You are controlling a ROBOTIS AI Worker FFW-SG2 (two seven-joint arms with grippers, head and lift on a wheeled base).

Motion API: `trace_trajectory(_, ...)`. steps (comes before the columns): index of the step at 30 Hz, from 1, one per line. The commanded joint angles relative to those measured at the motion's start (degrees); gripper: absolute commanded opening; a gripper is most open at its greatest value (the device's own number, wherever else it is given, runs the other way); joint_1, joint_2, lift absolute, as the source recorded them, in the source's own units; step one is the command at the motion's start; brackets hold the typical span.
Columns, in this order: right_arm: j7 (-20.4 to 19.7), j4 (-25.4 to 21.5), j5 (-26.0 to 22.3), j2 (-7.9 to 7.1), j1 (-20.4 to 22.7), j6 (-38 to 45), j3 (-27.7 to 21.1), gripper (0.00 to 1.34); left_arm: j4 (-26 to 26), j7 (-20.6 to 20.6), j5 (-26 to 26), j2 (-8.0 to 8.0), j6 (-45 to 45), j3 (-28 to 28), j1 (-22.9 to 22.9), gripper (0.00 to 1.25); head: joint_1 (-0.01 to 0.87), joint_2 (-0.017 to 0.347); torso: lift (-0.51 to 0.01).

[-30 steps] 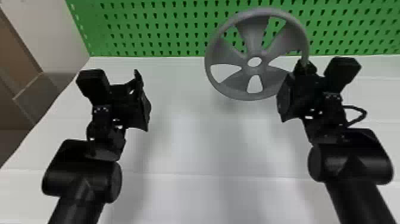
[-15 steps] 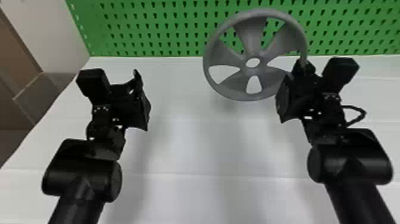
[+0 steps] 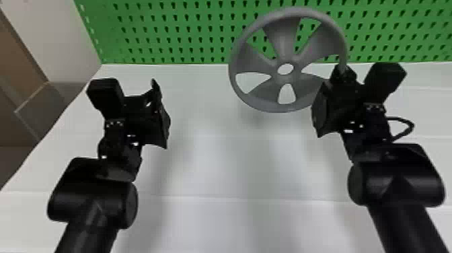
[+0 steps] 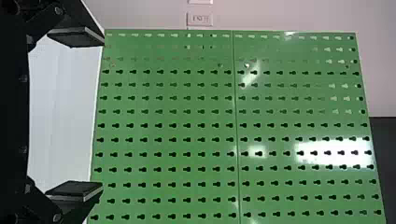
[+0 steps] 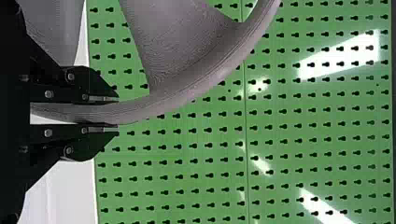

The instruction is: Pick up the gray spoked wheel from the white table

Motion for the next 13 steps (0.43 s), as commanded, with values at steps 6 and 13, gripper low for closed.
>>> trace_trajectory(6, 0.01, -0.01, 0.03, -0.16, -0.03, 0.21, 0.02, 0.08, 0.00, -0.70, -0.33, 0.00, 0.37, -0.12, -0.05, 1.06, 0.779, 0.109, -0.088)
trace_trajectory(13, -0.08, -0.10, 0.03, -0.16, -0.03, 0.30, 0.02, 0.08, 0.00, -0.88, -0.42, 0.00, 0.37, 0.06, -0.05, 1.06, 0.779, 0.109, -0.088)
